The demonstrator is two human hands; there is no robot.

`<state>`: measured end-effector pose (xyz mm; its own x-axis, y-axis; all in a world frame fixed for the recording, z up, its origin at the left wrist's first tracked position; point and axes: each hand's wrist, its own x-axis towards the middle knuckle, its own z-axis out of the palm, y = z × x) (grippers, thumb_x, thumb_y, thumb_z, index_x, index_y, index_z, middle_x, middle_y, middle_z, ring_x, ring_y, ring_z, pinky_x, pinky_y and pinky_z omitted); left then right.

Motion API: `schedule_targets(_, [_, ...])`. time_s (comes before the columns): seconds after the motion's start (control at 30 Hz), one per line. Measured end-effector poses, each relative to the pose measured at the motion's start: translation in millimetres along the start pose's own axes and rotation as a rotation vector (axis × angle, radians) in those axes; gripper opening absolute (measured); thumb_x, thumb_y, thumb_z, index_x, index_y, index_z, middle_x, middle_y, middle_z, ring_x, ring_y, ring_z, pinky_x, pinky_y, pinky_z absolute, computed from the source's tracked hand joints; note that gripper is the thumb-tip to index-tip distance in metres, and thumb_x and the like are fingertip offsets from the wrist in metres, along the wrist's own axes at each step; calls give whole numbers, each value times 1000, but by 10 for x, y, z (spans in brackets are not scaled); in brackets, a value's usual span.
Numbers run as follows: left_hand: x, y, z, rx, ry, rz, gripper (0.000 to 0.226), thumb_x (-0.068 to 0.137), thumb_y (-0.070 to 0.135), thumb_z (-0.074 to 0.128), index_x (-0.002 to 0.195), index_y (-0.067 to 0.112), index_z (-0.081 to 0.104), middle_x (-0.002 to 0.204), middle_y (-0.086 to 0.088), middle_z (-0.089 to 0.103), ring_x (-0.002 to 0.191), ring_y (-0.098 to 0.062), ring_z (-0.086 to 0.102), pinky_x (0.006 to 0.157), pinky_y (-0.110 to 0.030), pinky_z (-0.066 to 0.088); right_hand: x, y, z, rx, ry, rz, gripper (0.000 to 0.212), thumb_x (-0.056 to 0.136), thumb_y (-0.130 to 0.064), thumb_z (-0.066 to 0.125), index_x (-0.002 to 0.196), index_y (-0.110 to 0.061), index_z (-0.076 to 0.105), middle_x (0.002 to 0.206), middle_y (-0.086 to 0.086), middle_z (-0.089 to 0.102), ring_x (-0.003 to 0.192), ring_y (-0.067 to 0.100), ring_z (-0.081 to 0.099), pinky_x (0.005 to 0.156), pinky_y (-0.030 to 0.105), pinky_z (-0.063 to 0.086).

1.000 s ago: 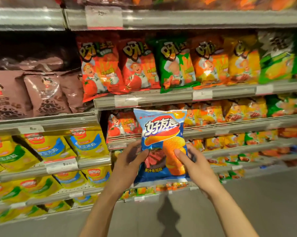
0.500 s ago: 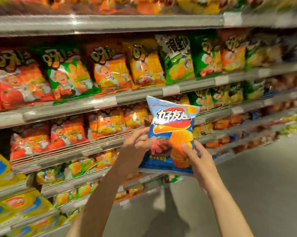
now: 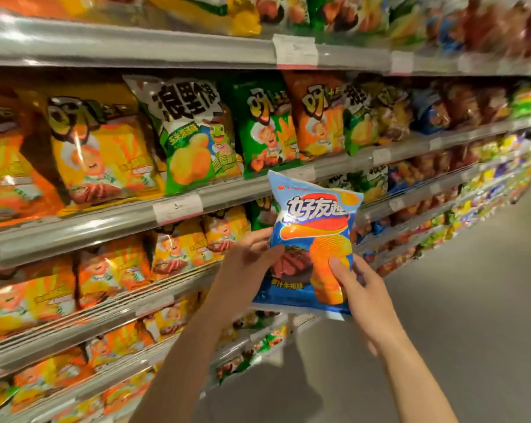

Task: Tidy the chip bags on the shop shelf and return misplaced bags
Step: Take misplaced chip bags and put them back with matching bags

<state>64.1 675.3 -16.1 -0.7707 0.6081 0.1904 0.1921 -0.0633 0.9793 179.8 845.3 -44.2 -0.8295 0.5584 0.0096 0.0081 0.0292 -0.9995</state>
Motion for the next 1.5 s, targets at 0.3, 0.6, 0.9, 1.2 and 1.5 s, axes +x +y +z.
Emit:
schedule_targets(0.3, [1374,40,915,6,22,6,20,95,28,62,113,29,69,99,14,76,95,-5,72,81,-21,55,1230,-293,-1051,-67,38,-18,58,84,-60,68,132,-26,62,117,-9,74,105,8,70,94,31,55])
schedule_targets(0.6, [2315,-121,1668,-62,183,-35,25,89,16,66,114,17,67,96,4,77,90,-11,73,70,-16,54,2379,-242,-1876,-122,-43,-27,79,73,-67,62,142,-30,52,125,-9,68,108,8,68,93,30,55])
schedule_targets(0.9, [3348,-211,3255,2,385,-21,43,79,47,75,116,28,67,114,4,73,110,-15,67,92,-40,54,3622,-227,-3475,-17,-239,9,37,87,-47,62,123,-41,58,102,-18,76,92,0,72,75,18,56])
schedule_targets(1.2, [4584,-35,4492,215,407,-9,27,91,40,67,117,40,59,113,18,67,104,0,63,90,-27,52,4838,-523,-4813,-114,-275,-30,54,84,-61,60,134,-42,54,109,-20,74,100,0,69,97,36,53])
schedule_targets(1.5, [5717,46,4801,355,436,116,43,100,31,54,141,27,40,112,21,60,100,9,59,88,-17,50,6040,-825,-5112,-233,-272,-170,57,89,-62,60,132,-26,61,122,-2,70,112,18,67,102,44,52])
